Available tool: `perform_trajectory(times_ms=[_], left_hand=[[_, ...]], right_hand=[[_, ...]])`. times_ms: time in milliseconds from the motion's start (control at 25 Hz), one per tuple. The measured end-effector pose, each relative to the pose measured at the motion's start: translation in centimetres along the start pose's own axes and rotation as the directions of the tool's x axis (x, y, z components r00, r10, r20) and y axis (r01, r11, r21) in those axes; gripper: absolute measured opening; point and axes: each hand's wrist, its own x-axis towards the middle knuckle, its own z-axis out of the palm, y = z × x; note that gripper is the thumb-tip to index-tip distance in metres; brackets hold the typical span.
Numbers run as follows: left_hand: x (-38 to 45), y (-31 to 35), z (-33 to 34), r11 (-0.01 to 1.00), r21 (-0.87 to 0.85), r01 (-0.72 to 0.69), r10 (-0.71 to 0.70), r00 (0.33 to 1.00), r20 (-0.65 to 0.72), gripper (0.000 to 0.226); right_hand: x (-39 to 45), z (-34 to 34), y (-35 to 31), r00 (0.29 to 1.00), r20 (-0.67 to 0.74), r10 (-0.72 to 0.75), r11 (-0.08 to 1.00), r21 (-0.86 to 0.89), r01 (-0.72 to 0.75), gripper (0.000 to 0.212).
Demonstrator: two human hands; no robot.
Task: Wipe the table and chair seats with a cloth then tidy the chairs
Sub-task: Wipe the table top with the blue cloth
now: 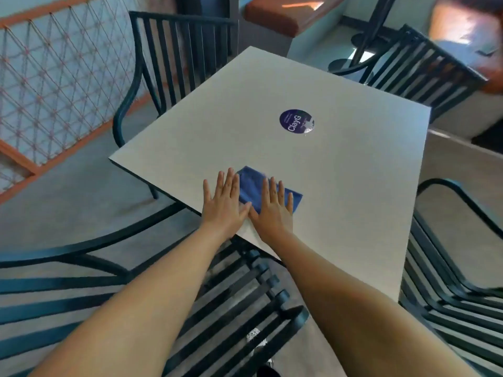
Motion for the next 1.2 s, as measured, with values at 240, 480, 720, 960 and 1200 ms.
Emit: perform_trajectory(times_ms=[240, 480, 720, 960, 1200], left_hand=[[4.4, 2.8, 1.9, 0.998, -0.008, -0.068, 0.069, 0.995, 0.067, 0.070], [7.2, 4.2, 2.7, 0.996, -0.023, -0.088, 0.090, 0.982, 0.163, 0.061], [7.8, 4.0, 3.8, 0.995, -0.081, -0.059, 0.074, 0.977, 0.198, 0.054], [7.2, 2.4, 4.0, 0.896, -0.441, -0.045, 0.086, 0.993, 0.075, 0.053], [3.7, -1.4, 5.2, 0.930, -0.361, -0.064, 0.037, 0.996, -0.079, 0.045]], right_hand=[[2.4, 1.3, 3.1, 0.997, 0.061, 0.046, 0.999, 0.007, -0.047, 0.066], [3.5, 1.7, 4.7, 0.990, 0.141, -0.014, 1.000, -0.012, 0.016, 0.074], [4.2, 2.0, 4.1, 0.986, 0.129, -0.108, 0.987, -0.103, 0.122, 0.060], [4.4, 2.6, 3.2, 0.985, 0.101, -0.143, 0.986, -0.074, 0.151, 0.066], [3.6, 4.2, -0.2, 0.990, -0.046, -0.134, 0.986, -0.107, 0.128, 0.042]])
